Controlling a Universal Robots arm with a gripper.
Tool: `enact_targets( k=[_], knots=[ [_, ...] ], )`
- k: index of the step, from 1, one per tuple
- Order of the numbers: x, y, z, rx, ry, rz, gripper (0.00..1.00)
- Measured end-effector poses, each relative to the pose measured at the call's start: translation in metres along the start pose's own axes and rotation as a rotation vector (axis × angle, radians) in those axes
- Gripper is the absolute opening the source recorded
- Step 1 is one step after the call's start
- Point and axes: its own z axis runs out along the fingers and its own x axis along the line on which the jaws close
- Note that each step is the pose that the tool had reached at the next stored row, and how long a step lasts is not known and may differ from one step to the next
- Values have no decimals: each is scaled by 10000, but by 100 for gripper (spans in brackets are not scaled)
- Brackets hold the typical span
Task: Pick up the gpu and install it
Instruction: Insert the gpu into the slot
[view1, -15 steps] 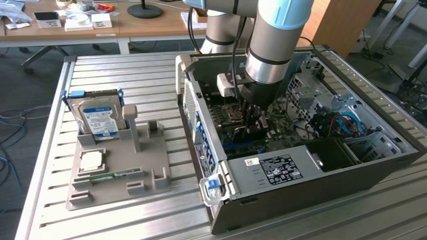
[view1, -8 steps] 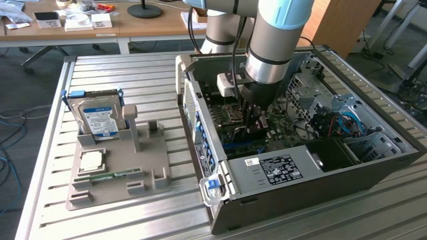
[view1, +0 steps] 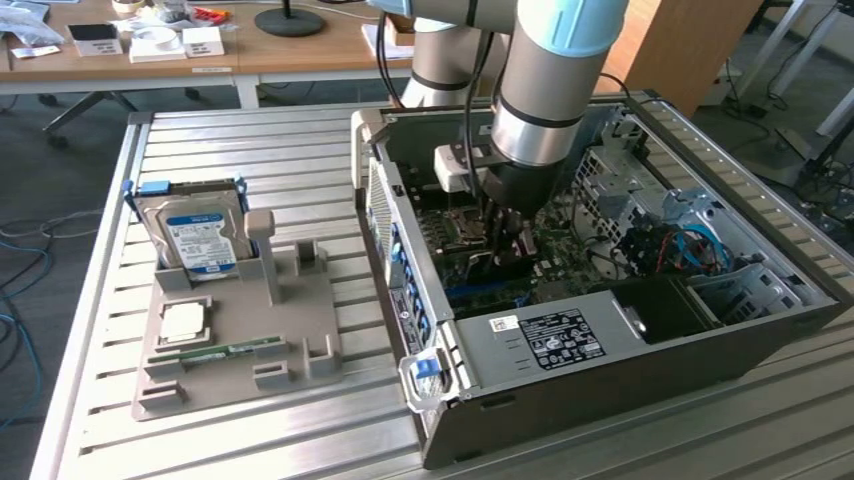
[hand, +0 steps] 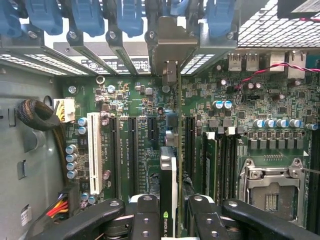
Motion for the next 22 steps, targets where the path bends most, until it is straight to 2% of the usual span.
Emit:
enact_targets(
  k=[22],
  knots=[
    [6,6,62,4,0,0,27]
  ],
)
